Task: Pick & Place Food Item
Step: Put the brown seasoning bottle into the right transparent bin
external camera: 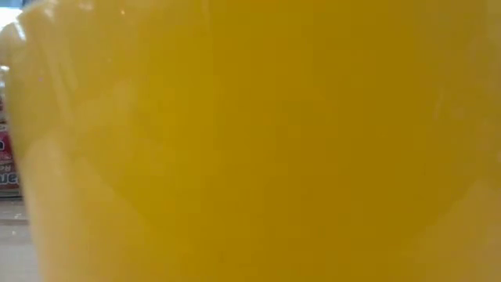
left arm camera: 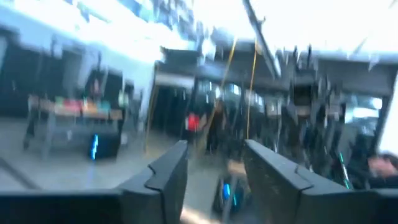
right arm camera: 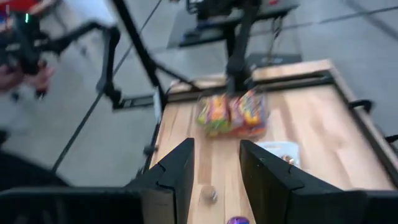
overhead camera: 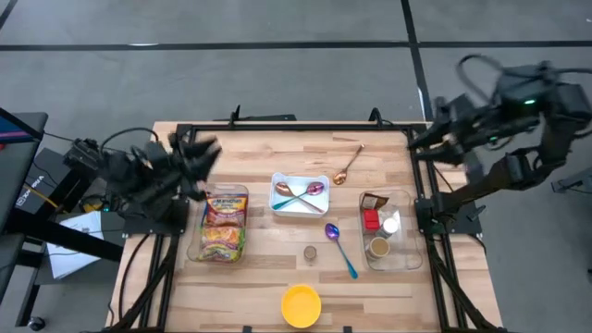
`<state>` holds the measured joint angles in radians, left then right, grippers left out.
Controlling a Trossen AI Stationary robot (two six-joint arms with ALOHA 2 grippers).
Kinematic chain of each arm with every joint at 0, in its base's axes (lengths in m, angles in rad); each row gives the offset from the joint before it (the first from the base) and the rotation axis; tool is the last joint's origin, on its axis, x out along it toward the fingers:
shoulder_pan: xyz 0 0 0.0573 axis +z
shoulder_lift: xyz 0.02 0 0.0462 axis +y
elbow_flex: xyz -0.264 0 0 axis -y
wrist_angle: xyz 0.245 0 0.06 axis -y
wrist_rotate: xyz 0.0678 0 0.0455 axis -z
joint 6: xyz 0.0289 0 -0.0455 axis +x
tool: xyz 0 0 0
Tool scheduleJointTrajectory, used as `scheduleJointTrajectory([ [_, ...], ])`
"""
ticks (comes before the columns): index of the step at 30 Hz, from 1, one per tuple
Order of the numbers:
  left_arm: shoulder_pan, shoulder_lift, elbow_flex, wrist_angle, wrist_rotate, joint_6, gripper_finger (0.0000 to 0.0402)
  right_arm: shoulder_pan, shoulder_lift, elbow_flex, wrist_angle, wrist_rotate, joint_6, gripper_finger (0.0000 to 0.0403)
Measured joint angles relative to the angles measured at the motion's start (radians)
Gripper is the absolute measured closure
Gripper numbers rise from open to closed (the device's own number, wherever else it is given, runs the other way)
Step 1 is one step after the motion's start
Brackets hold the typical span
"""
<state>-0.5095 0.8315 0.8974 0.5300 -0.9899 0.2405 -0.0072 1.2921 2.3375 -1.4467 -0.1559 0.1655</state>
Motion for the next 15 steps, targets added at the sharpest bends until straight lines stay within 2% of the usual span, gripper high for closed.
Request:
scheduleJointTrajectory([
  [2, 0.038, 0.0, 0.0, 0.06, 0.067, 0.063, 0.0235, 0.004, -0.025, -0.002, 0.015, 0.036, 0.038, 0.0281],
  [4, 0.069, 0.0, 0.0, 0.048, 0.113, 0.069, 0.0218, 0.018, -0.044, -0.004, 0.022, 0.081, 0.068, 0.0281],
  [10, 0.117, 0.005, -0.001, -0.011, 0.134, 0.029, 0.0186, 0.059, -0.073, -0.005, 0.014, 0.184, 0.097, 0.0281],
  [15, 0.131, 0.024, -0.001, -0.013, 0.161, 0.003, 0.0182, 0.058, -0.081, -0.007, 0.01, 0.206, 0.089, 0.0281],
])
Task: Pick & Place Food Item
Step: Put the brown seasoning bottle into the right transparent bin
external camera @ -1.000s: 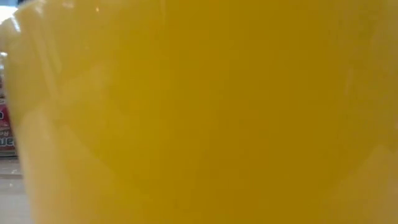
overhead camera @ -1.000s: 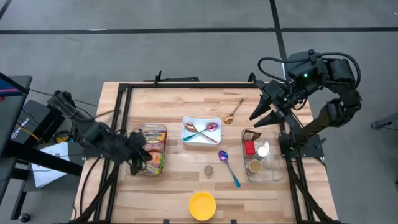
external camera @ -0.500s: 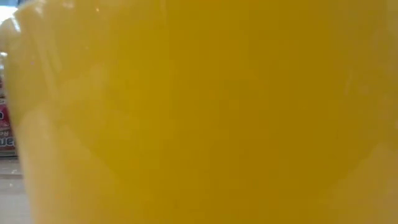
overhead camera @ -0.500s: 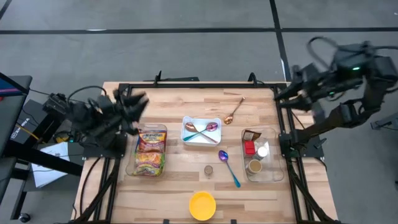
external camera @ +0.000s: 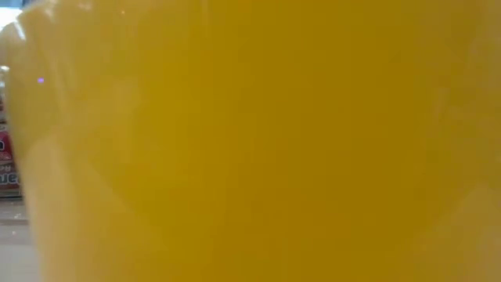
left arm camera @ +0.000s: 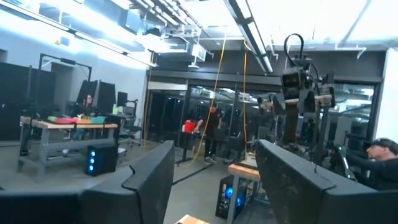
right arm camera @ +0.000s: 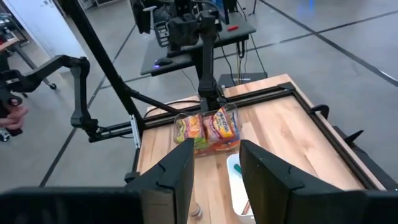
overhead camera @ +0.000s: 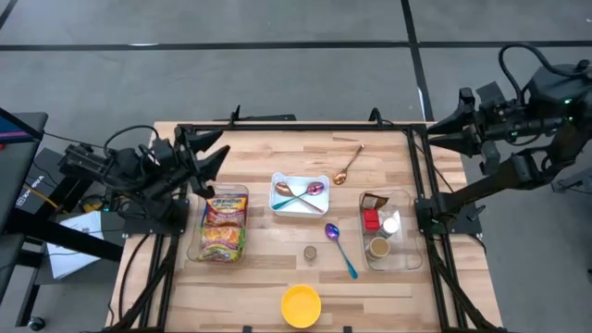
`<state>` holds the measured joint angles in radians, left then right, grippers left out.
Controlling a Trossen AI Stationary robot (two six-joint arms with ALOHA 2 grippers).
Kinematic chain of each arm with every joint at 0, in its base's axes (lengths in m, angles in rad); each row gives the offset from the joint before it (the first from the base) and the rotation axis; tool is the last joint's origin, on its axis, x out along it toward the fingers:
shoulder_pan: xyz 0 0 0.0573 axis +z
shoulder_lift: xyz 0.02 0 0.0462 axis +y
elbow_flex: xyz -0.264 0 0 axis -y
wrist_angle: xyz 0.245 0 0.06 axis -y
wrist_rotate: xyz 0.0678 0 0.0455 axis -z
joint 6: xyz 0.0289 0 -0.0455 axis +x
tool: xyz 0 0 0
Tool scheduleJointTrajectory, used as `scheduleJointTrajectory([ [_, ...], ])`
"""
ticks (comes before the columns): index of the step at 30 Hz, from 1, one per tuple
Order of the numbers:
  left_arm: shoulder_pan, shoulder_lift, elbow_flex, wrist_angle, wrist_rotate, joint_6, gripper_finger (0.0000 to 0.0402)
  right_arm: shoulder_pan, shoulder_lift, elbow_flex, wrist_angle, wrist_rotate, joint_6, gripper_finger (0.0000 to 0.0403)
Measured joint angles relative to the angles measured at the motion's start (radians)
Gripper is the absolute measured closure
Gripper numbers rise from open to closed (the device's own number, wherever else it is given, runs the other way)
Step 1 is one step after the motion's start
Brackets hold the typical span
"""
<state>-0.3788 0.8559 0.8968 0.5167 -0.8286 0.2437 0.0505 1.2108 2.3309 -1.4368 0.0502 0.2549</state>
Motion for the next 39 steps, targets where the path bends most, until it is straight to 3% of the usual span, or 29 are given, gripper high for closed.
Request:
scheduleJointTrajectory([
  [4, 0.002, 0.048, 0.022, -0.022, 0.0, -0.019, 0.0185, 0.0, -0.001, 0.0, 0.0, 0.0, -0.024, 0.0281],
  [7, 0.017, 0.126, 0.106, -0.091, 0.018, -0.021, 0.0181, 0.0, -0.001, 0.0, 0.0, 0.0, -0.031, 0.0281],
  [14, 0.094, 0.355, 0.457, -0.42, 0.091, -0.025, 0.0162, 0.0, 0.0, 0.0, 0.0, 0.0, -0.045, 0.028],
  [24, 0.23, 0.635, 0.894, -0.727, 0.311, -0.028, 0.0142, 0.0, -0.017, 0.001, -0.011, -0.005, -0.037, 0.028],
  [33, 0.292, 0.668, 0.954, -0.931, 0.28, -0.079, 0.0136, 0.011, -0.018, 0.001, -0.016, -0.031, -0.047, 0.028],
  [39, 0.31, 0.597, 0.955, -1.034, 0.222, -0.118, 0.0135, 0.06, 0.099, 0.003, -0.014, -0.035, -0.144, 0.0258],
])
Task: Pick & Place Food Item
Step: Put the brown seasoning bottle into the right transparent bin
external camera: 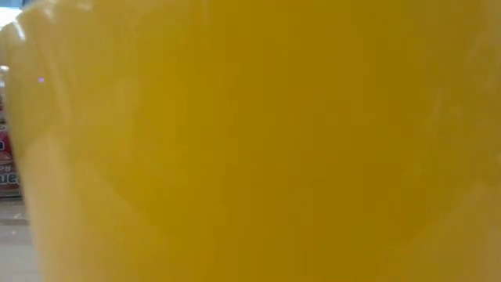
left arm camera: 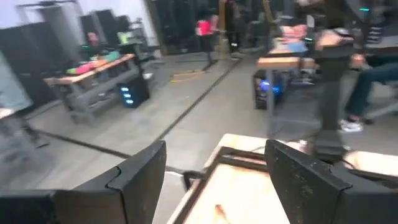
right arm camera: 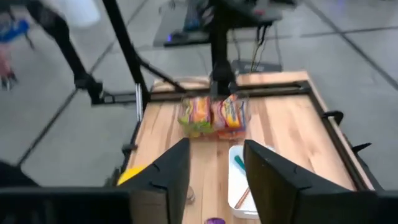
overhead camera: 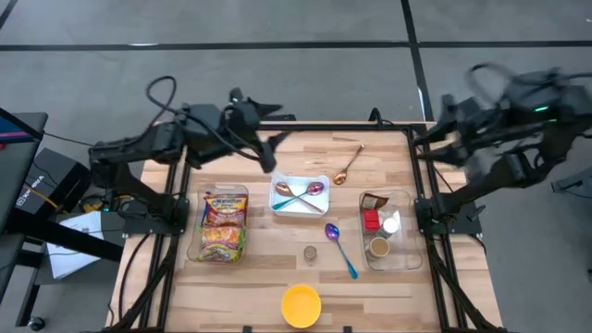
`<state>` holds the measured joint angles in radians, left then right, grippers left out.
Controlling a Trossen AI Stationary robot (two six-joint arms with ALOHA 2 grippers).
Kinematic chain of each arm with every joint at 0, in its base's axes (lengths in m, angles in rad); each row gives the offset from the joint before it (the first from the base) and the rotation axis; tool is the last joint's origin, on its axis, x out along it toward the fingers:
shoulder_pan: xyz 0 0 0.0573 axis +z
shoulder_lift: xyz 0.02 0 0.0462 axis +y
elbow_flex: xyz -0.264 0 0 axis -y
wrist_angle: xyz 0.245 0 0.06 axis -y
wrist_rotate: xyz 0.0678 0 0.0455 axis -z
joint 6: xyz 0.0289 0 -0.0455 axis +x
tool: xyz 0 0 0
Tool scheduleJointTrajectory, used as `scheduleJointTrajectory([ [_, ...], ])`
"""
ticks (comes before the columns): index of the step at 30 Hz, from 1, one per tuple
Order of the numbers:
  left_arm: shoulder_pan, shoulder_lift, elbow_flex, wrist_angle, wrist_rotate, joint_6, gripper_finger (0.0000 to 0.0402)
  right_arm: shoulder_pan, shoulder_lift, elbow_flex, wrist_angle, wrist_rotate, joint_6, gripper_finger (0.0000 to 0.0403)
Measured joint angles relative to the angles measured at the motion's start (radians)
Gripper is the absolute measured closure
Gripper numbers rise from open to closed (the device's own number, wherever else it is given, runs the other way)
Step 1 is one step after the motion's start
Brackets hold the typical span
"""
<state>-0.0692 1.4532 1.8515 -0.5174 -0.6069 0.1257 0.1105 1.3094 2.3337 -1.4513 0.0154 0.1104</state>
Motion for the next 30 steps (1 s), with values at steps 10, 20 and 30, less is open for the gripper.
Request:
scheduleJointTrajectory([
  [10, 0.0, -0.142, 0.0, -0.183, -0.152, 0.078, 0.0135, -0.018, 0.294, 0.0, -0.119, 0.006, -0.132, 0.0155],
  [20, 0.0, -0.234, -0.001, -0.374, -0.208, 0.121, 0.0135, -0.037, 0.576, -0.002, -0.083, -0.13, -0.213, 0.0153],
  [30, 0.0, -0.267, -0.002, -0.522, -0.217, 0.125, 0.0135, 0.017, 0.819, -0.003, -0.084, -0.161, -0.216, 0.0153],
])
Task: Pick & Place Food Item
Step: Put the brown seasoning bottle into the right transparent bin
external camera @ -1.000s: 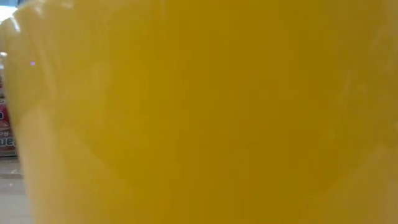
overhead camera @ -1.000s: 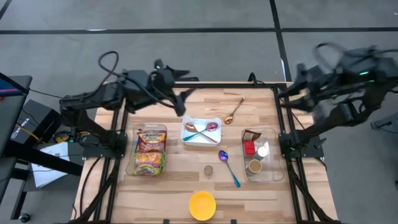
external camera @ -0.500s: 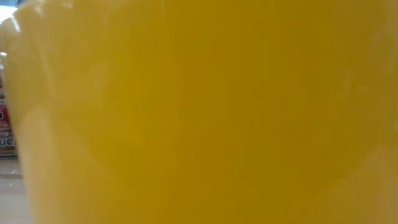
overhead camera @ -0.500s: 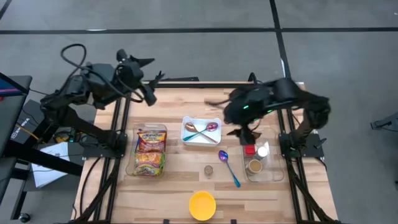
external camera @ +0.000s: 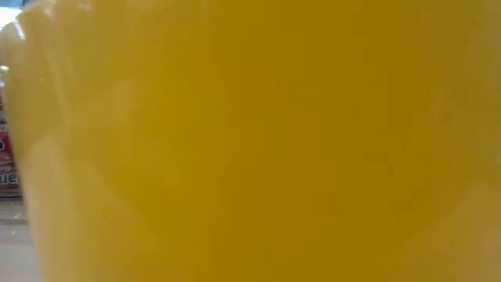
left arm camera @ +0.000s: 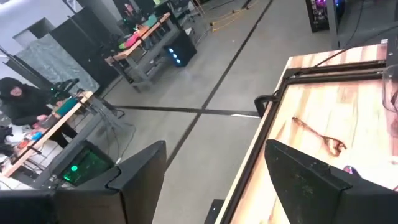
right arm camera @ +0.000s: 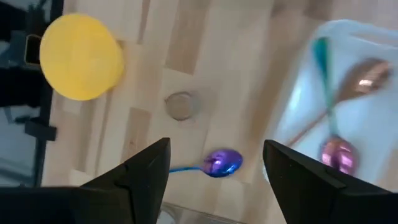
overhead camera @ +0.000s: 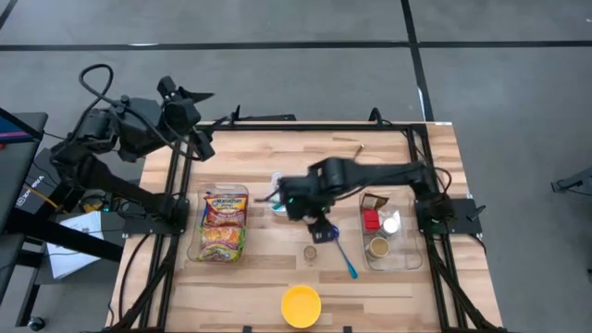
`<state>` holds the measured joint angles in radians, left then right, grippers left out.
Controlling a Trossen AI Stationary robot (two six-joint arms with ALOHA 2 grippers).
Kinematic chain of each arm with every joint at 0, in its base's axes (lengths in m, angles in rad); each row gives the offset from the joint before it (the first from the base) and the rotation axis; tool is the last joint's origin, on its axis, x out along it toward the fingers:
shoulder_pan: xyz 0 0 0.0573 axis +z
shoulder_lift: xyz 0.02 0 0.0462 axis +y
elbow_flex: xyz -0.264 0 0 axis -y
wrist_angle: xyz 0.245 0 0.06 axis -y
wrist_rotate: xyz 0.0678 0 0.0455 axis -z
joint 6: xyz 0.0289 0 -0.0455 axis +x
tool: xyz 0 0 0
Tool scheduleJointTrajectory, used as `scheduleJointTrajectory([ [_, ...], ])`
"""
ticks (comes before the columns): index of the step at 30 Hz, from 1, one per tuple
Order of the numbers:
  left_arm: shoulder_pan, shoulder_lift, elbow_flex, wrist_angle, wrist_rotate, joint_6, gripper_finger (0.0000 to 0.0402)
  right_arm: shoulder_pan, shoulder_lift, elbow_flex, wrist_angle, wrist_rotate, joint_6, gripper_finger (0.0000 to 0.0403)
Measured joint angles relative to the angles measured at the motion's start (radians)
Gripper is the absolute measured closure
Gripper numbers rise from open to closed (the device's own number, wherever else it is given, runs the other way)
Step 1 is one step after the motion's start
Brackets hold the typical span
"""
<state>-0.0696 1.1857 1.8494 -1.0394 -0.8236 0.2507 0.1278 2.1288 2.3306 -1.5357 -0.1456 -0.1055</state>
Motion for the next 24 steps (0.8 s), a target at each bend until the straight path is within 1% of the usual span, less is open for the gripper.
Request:
scheduleJointTrajectory([
  [2, 0.0, -0.012, 0.0, -0.033, -0.014, 0.0, 0.0135, 0.019, 0.037, 0.001, 0.014, -0.023, 0.0, 0.0153],
  [7, 0.0, -0.055, 0.0, -0.09, -0.037, -0.001, 0.0135, 0.052, 0.09, 0.001, 0.043, -0.04, 0.013, 0.0154],
  [11, 0.0, -0.102, 0.0, -0.081, -0.036, -0.025, 0.0136, 0.061, 0.103, 0.0, 0.083, -0.04, 0.016, 0.0154],
  [13, 0.0, -0.125, 0.001, -0.08, -0.036, -0.028, 0.0136, 0.061, 0.099, -0.024, 0.137, -0.04, 0.017, 0.0154],
  [15, 0.0, -0.136, 0.001, -0.08, -0.036, -0.043, 0.0137, 0.061, 0.086, -0.098, 0.201, -0.041, 0.026, 0.0154],
  [17, 0.0, -0.145, 0.001, -0.082, -0.036, -0.052, 0.0137, 0.068, 0.057, -0.217, 0.259, -0.056, 0.05, 0.0154],
  [21, 0.0, -0.147, 0.001, -0.084, -0.036, -0.053, 0.0137, 0.076, -0.062, -0.496, 0.522, -0.137, 0.165, 0.0154],
  [22, 0.0, -0.146, 0.001, -0.084, -0.036, -0.053, 0.0137, 0.077, -0.102, -0.554, 0.596, -0.126, 0.195, 0.0155],
  [24, 0.0, -0.141, 0.001, -0.084, -0.035, -0.05, 0.0137, 0.081, -0.185, -0.647, 0.677, -0.06, 0.226, 0.0157],
])
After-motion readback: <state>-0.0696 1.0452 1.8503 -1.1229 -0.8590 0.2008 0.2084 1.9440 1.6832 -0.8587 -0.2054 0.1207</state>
